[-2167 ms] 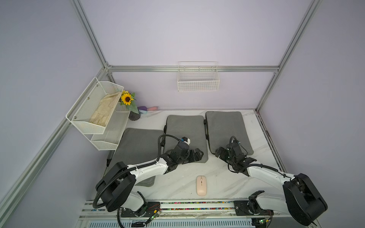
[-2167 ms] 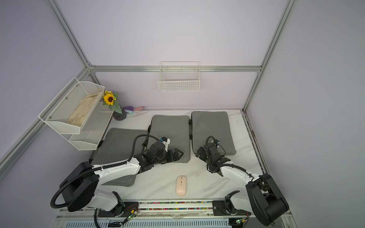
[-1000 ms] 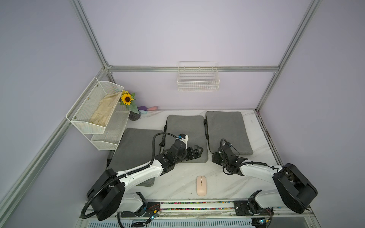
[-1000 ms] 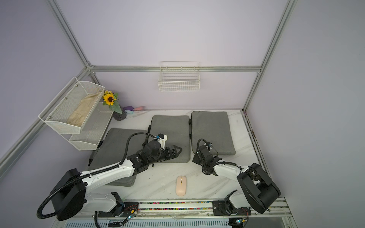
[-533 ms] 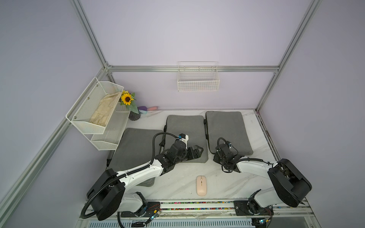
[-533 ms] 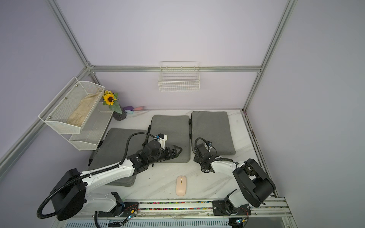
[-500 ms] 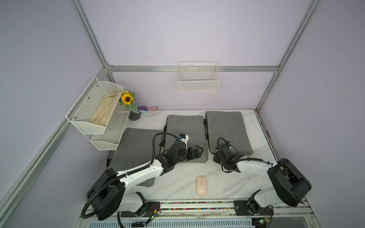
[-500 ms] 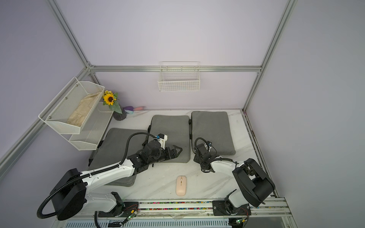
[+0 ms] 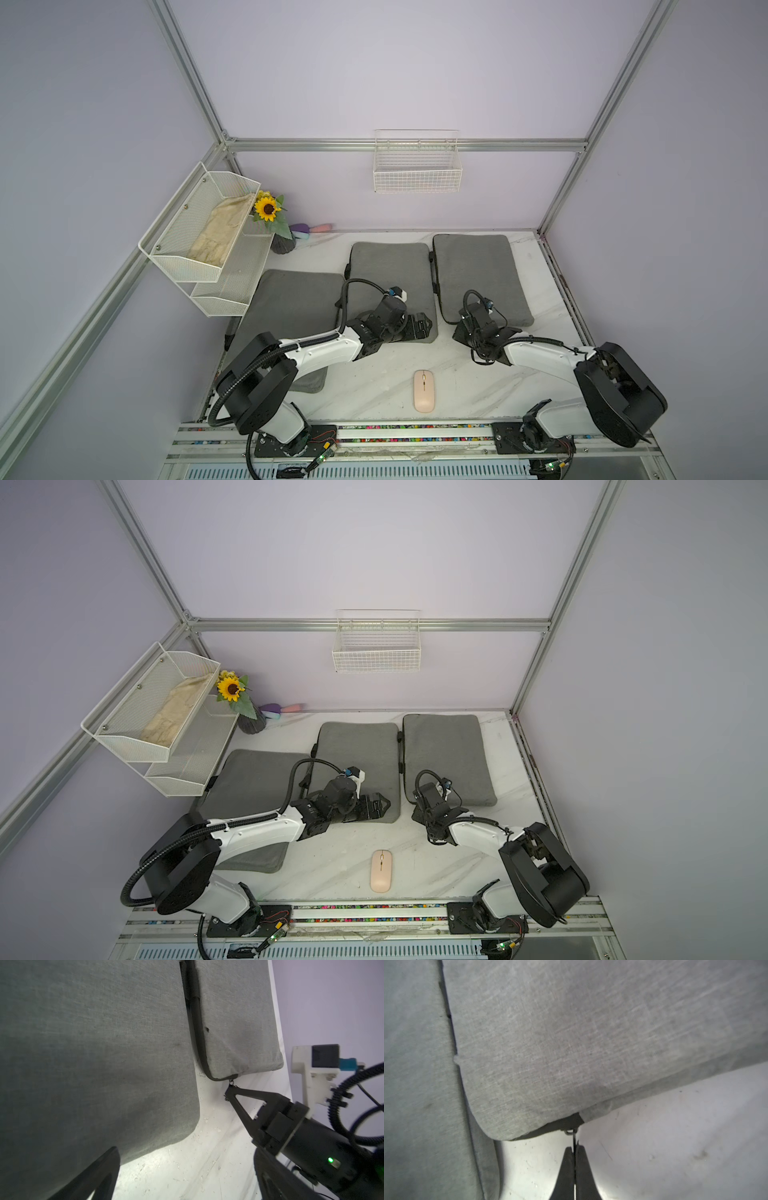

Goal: Put the mouse into the laptop bag
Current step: Unzip the zipper on the zippered laptop bag.

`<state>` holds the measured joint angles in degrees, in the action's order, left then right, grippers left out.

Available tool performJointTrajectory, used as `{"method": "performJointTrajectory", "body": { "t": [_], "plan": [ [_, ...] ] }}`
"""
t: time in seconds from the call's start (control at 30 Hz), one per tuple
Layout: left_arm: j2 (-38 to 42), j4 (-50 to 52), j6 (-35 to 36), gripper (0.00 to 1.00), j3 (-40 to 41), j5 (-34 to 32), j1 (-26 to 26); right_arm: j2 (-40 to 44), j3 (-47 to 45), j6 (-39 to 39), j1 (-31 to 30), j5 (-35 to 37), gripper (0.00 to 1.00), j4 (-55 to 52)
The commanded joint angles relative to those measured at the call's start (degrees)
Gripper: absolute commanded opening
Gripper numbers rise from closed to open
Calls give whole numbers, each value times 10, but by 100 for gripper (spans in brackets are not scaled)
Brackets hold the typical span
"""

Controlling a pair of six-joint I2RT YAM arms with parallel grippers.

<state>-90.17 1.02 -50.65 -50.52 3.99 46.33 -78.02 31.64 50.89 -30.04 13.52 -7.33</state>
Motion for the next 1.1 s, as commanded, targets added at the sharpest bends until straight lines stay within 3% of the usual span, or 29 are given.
{"method": "performJointTrajectory", "body": {
  "t": [0.0,0.23,0.4,0.57,0.63,0.77,0.83,1.07],
  "plan": [
    [-37,11,35,99,-123,-15,2,54,-15,-3,7,-12,0,-12],
    [-176,11,47,96,-260,-25,2,125,-38,-13,14,-39,0,-8],
    [-266,-19,25,95,-333,27,3,138,-45,-16,17,-47,0,-6],
    [-325,-23,7,89,-380,36,3,163,-50,-16,16,-54,0,-8],
    [-337,-25,1,81,-390,39,2,161,-52,-16,17,-63,0,-4],
    [-359,-37,-15,44,-417,63,3,141,-62,-19,17,-96,0,33],
    [-371,-39,-23,33,-435,68,7,127,-63,-20,15,-127,0,55],
    [-391,-67,-37,26,-464,51,41,106,-47,-28,-9,-183,0,105]
  ]
}}
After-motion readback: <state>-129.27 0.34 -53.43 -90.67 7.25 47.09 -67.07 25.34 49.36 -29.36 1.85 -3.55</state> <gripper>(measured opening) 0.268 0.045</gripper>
